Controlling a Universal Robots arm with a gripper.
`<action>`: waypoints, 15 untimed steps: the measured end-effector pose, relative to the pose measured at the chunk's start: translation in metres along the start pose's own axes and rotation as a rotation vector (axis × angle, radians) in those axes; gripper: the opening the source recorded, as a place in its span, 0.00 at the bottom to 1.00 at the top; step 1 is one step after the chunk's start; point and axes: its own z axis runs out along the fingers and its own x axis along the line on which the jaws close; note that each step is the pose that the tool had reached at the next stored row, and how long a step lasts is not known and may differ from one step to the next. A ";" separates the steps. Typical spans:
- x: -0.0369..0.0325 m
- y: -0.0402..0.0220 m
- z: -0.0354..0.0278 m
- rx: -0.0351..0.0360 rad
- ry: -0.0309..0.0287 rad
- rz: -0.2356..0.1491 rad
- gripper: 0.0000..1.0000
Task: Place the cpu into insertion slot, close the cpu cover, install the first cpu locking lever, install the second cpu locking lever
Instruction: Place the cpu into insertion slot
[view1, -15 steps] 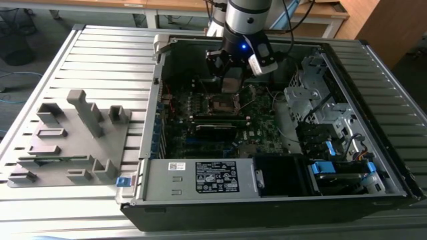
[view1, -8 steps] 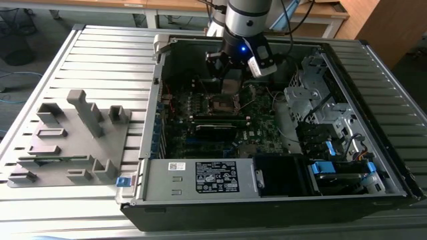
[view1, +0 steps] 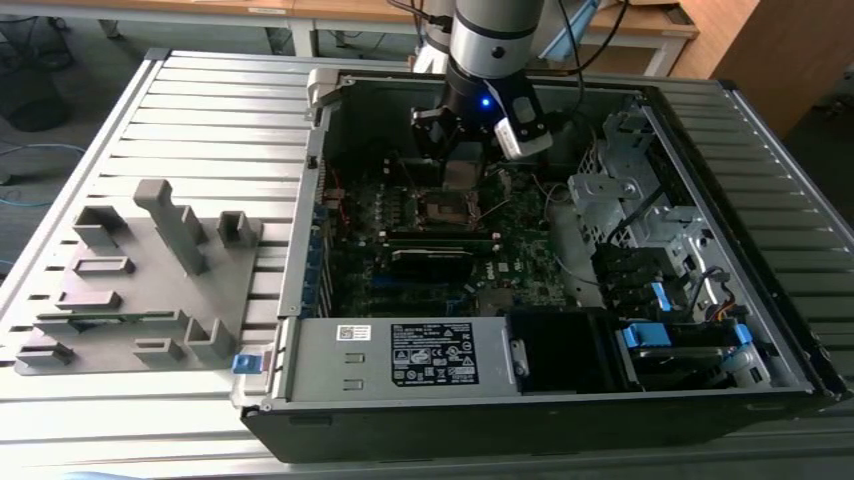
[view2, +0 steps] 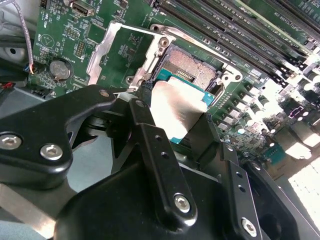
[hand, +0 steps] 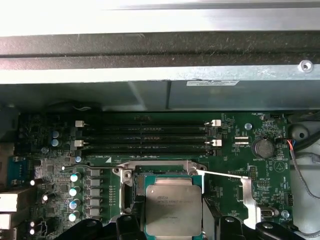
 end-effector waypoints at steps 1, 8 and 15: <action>0.0000 0.0000 0.0000 0.0000 0.0000 0.000 0.54; 0.0000 0.0000 0.0002 -0.0002 -0.0001 0.000 0.54; 0.0000 -0.0001 0.0015 -0.0002 -0.0087 0.088 0.54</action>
